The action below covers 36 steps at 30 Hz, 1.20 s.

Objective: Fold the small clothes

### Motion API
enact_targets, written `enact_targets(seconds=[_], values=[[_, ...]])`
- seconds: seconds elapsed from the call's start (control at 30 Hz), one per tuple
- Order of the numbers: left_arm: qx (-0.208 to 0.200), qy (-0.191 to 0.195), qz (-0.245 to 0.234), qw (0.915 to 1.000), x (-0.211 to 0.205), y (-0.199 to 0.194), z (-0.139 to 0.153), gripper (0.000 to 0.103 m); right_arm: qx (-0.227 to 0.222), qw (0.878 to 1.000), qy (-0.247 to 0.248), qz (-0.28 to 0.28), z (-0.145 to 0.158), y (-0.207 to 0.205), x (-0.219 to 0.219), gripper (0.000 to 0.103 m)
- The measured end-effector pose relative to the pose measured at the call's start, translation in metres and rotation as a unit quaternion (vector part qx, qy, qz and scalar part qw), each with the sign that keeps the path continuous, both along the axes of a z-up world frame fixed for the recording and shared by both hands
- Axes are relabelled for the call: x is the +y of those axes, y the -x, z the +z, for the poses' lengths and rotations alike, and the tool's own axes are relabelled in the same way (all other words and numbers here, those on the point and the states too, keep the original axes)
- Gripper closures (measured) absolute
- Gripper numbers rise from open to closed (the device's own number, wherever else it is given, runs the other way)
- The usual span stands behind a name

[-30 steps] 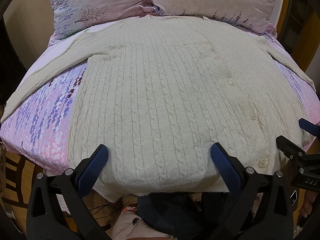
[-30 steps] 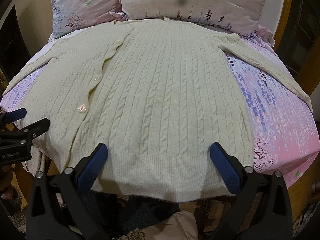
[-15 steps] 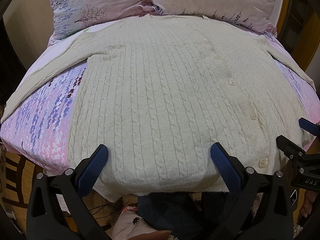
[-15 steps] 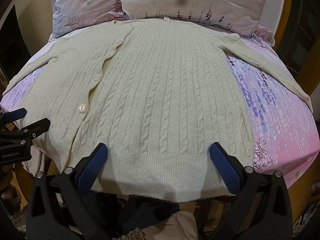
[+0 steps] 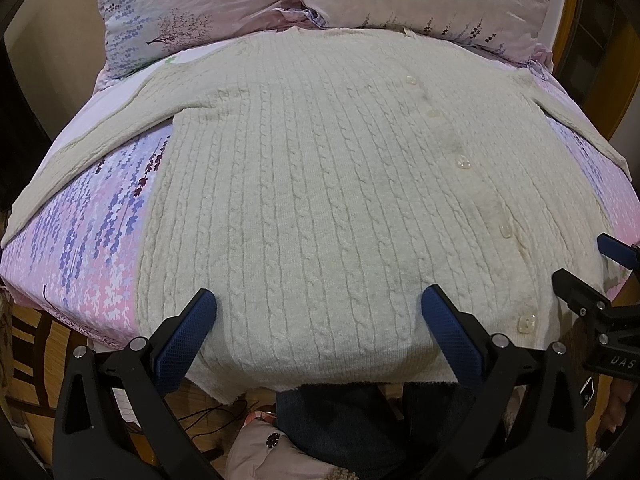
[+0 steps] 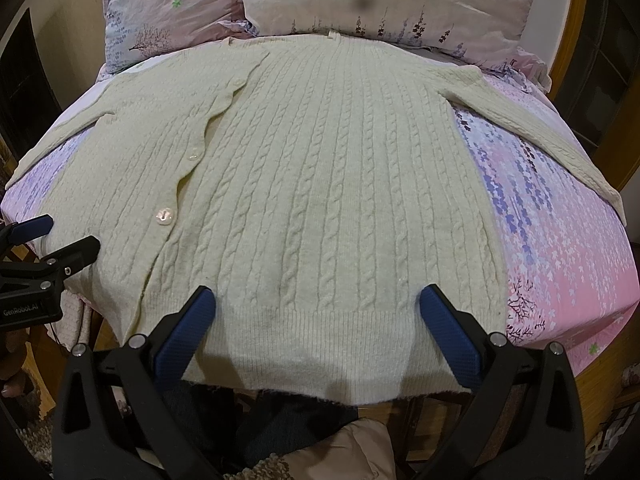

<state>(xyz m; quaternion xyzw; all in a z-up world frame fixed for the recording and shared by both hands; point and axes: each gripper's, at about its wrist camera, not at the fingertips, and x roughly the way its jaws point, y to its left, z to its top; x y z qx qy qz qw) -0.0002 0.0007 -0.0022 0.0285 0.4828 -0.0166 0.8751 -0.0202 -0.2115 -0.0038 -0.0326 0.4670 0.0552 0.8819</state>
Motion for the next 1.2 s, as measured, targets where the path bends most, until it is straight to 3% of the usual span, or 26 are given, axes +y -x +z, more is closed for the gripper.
enact_targets(seconds=[0.93,1.1,1.2], values=[[0.007,0.0,-0.005,1.0,-0.002,-0.004,0.002,0.001,0.0,1.0,0.002,0.019,-0.001,-0.001,0.001,0.002],[0.004,0.007,-0.003,1.0,0.003,-0.013,0.009,0.001,-0.016,0.998,-0.049,0.026,0.011,-0.017,-0.019,0.002],[-0.005,0.024,0.002,0.9997,0.008,-0.023,0.015,0.001,-0.045,0.995,-0.08,-0.035,0.027,-0.034,-0.058,0.002]])
